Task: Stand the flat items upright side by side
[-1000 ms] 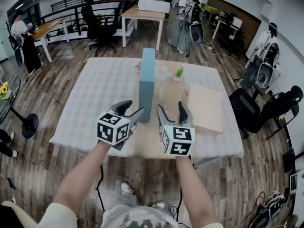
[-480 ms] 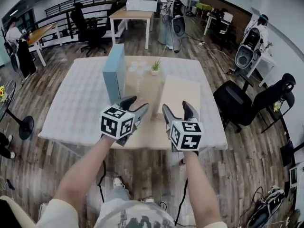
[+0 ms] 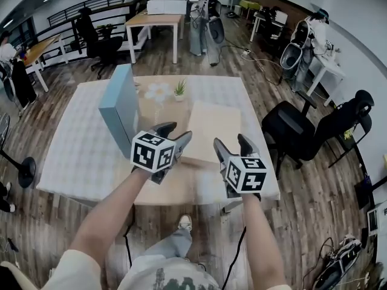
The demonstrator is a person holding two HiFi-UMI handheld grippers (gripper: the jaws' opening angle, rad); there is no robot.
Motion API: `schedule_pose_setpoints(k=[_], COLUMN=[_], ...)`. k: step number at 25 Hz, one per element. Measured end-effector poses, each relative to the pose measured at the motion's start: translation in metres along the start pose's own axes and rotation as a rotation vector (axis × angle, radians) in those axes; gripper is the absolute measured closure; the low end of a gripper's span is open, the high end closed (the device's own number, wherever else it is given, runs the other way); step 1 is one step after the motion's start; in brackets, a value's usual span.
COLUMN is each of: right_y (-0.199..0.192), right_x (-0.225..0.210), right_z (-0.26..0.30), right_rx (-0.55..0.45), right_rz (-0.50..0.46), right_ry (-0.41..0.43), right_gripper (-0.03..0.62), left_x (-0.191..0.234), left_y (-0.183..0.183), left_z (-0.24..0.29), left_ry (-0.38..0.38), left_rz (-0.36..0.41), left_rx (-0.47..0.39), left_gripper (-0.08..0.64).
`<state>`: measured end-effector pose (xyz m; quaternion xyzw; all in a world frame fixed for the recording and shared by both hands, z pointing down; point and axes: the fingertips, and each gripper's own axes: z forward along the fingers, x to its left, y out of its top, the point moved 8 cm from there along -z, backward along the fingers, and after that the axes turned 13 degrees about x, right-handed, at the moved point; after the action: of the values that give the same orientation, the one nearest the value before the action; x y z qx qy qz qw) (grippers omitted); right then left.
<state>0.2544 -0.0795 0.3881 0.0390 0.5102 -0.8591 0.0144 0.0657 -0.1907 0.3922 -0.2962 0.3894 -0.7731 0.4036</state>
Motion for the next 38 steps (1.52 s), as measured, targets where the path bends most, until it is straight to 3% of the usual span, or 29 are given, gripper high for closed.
schedule_pose_setpoints(k=[9, 20, 31, 38], right_y=[0.005, -0.024, -0.046, -0.042], right_x=[-0.084, -0.161, -0.201, -0.202], right_z=[0.087, 0.174, 0.228, 0.233], right_rx=[0.149, 0.370, 0.492, 0.525], right_rz=[0.049, 0.246, 0.473, 0.443], right_ry=[0.016, 0.086, 0.229, 0.262], right_gripper=[0.258, 0.256, 0.230, 0.230], left_x=[0.067, 0.126, 0.142, 0.138], left_y=[0.018, 0.004, -0.017, -0.016], left_z=[0.113, 0.208, 0.246, 0.246], left_ry=[-0.038, -0.134, -0.283, -0.296], left_rz=[-0.133, -0.258, -0.382, -0.406], left_rx=[0.109, 0.293, 0.290, 0.282], left_gripper=[0.305, 0.272, 0.272, 0.278])
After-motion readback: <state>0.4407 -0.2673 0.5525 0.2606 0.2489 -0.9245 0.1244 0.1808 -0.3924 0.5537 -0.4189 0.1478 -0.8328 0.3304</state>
